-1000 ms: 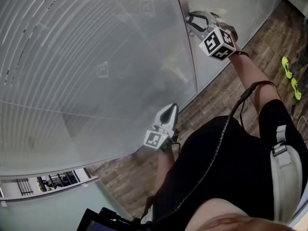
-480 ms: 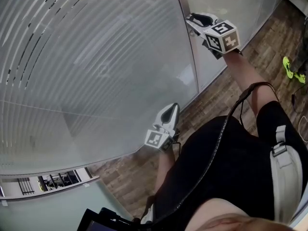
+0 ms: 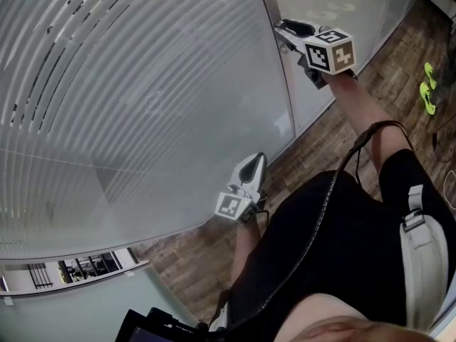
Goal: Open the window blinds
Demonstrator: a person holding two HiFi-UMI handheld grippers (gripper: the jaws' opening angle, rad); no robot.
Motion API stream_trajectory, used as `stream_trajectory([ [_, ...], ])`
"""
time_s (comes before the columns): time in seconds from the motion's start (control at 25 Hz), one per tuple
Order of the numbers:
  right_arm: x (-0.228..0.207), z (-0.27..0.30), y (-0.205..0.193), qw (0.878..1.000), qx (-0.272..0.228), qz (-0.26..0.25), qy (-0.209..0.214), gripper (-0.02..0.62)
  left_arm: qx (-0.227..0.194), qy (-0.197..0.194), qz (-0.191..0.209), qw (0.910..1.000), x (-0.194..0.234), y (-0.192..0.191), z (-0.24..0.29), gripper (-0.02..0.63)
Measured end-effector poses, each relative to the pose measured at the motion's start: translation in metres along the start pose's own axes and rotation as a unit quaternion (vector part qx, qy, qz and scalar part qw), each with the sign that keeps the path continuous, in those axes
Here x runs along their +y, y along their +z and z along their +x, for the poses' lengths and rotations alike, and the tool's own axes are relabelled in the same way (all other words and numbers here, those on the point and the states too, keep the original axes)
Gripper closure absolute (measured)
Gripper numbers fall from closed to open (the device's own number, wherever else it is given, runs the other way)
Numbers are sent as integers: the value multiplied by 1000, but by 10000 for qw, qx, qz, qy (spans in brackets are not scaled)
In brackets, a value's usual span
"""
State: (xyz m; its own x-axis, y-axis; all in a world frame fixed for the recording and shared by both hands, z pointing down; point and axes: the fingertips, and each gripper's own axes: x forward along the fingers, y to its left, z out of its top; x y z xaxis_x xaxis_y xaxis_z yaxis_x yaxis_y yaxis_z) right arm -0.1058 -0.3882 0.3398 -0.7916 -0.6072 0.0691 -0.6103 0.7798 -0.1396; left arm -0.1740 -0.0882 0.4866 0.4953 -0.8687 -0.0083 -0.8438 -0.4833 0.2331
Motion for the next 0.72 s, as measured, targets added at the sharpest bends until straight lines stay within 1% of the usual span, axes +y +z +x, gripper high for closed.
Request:
stream_trajectory([
  [0.28, 2, -2, 1, 10000, -10, -38, 32, 466, 1, -30, 6, 10000, -4, 1, 1, 603],
  [0.44, 3, -2, 0, 9999, 65, -115, 57, 465, 19, -53, 13, 10000, -6, 1, 2, 603],
  [0.52, 5, -3, 5, 9998, 41, -175, 105, 442, 20, -58, 15, 10000, -7, 1, 2, 603],
  [0.6, 8, -6, 10, 9988, 18, -467, 160, 435, 13, -62, 12, 10000, -7, 0, 1, 603],
  [0.68, 13, -8, 12, 9930, 103, -1165, 171, 426, 18, -67, 7, 10000, -7, -1, 1, 603],
  [0.72, 15, -9, 13, 9867, 158, -1614, 120, 422, 22, -65, 0, 10000, -7, -1, 1, 603],
])
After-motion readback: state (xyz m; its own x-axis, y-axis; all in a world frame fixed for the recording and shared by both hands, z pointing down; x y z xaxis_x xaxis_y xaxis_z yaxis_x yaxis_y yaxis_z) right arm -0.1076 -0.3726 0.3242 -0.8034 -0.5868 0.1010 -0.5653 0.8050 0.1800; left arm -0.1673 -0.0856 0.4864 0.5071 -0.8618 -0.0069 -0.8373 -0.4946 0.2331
